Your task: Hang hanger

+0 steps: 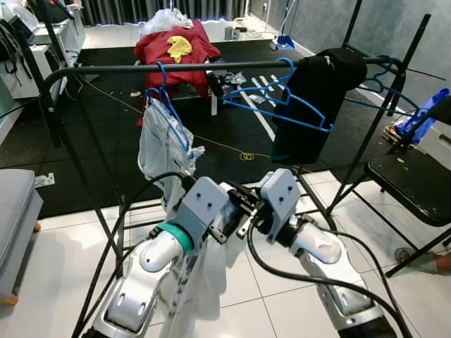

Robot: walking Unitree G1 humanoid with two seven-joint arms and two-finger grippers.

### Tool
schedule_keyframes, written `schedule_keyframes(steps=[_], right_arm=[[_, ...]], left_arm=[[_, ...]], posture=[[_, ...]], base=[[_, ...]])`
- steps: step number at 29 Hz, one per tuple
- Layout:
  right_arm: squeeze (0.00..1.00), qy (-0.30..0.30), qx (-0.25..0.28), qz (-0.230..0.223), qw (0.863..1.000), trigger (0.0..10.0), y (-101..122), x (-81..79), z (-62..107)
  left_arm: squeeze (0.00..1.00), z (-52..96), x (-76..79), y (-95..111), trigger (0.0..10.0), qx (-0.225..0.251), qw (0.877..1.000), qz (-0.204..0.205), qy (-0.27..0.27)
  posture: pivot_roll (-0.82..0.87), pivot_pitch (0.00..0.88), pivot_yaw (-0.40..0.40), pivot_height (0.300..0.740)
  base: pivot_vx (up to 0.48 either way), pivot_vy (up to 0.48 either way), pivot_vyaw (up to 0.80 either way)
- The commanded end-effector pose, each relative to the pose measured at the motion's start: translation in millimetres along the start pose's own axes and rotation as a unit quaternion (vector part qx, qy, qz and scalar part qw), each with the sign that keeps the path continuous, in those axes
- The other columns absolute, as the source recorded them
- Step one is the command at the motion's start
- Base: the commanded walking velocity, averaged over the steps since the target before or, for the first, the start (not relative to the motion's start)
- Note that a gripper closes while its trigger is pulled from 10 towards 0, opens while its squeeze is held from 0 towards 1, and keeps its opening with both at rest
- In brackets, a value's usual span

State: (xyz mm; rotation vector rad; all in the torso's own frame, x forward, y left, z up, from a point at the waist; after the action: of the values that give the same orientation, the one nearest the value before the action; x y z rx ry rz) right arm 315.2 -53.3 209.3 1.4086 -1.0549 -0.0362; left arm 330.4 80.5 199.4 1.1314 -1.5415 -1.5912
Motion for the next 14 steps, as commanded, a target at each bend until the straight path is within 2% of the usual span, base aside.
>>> schedule_keyframes(steps=[1, 2, 4, 5, 8, 9, 11, 12, 13, 14], right_arm=[[0.0, 0.005, 0.015, -0.005, 1.0, 10.0, 7.4, -1.9, -0.1], [0.0, 0.006, 0.017, -0.01, 1.0, 10.0, 8.5, -3.2, -0.2], [0.0, 0.006, 0.017, -0.01, 1.0, 10.0, 8.5, -3.2, -0.2], [0.0, 0.007, 0.019, -0.012, 1.0, 10.0, 9.2, -4.1, -0.3], [0.0, 0.007, 0.019, -0.012, 1.0, 10.0, 9.2, -4.1, -0.3], [0.0, 0.011, 0.026, -0.016, 0.999, 10.0, 12.6, -6.6, -2.2], [0.0, 0.011, 0.026, -0.016, 0.999, 10.0, 12.6, -6.6, -2.2], [0.0, 0.015, 0.035, -0.017, 0.999, 10.0, 17.6, -8.6, -5.7], [0.0, 0.015, 0.035, -0.017, 0.999, 10.0, 17.6, -8.6, -5.7], [0.0, 0.018, 0.043, -0.016, 0.999, 10.0, 21.5, -9.2, -8.4]], left_arm=[[0.0, -0.7, -4.3, -5.8, 8.6, -0.013, 1.0, -0.001, 0.016], [0.0, -0.5, -3.7, -4.5, 5.4, -0.012, 1.0, -0.002, 0.012], [0.0, -0.5, -3.7, -4.5, 5.4, -0.012, 1.0, -0.002, 0.012], [0.0, -0.3, -3.0, -3.8, 4.4, -0.011, 1.0, -0.002, 0.009], [0.0, -0.3, -3.0, -3.8, 4.4, -0.011, 1.0, -0.002, 0.009], [0.0, 0.8, 1.9, -3.7, 0.0, -0.013, 1.0, -0.005, -0.006], [0.0, 0.8, 1.9, -3.7, 0.0, -0.013, 1.0, -0.005, -0.006], [0.0, 3.4, 8.9, -3.5, 0.0, -0.013, 0.999, -0.019, -0.032], [0.0, 3.4, 8.9, -3.5, 0.0, -0.013, 0.999, -0.019, -0.032], [0.0, 6.1, 14.7, -3.9, 0.0, -0.014, 0.998, -0.04, -0.056]], posture=[[-0.12, 0.085, 0.051, 0.74], [-0.12, 0.088, 0.052, 0.74], [-0.12, 0.088, 0.052, 0.74], [-0.12, 0.088, 0.052, 0.74], [-0.12, 0.088, 0.052, 0.74], [-0.12, 0.088, 0.052, 0.74], [-0.12, 0.088, 0.052, 0.74], [-0.12, 0.093, 0.057, 0.74], [-0.12, 0.093, 0.057, 0.74], [-0.12, 0.093, 0.056, 0.74]], base=[[0.0, 0.0, 0.0], [0.0, 0.0, 0.0], [0.0, 0.0, 0.0], [0.0, 0.0, 0.0], [0.0, 0.0, 0.0], [0.0, 0.0, 0.0], [0.0, 0.0, 0.0], [0.0, 0.0, 0.0], [0.0, 0.0, 0.0], [0.0, 0.0, 0.0]])
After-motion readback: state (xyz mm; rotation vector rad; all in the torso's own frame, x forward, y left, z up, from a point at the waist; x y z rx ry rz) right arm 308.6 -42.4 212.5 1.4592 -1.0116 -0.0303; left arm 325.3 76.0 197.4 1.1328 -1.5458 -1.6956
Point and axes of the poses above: a point about 5 cm out from each wrist's last joint towards the gripper, its own z axis pointing back from the gripper into the wrist, its own y axis along the axis of the wrist's last joint, x = y × z, the point moved 3 cm from there along -z, pointing out of the wrist towards the gripper, and after that the axes turned 15 degrees about z, right-handed, at the moved point
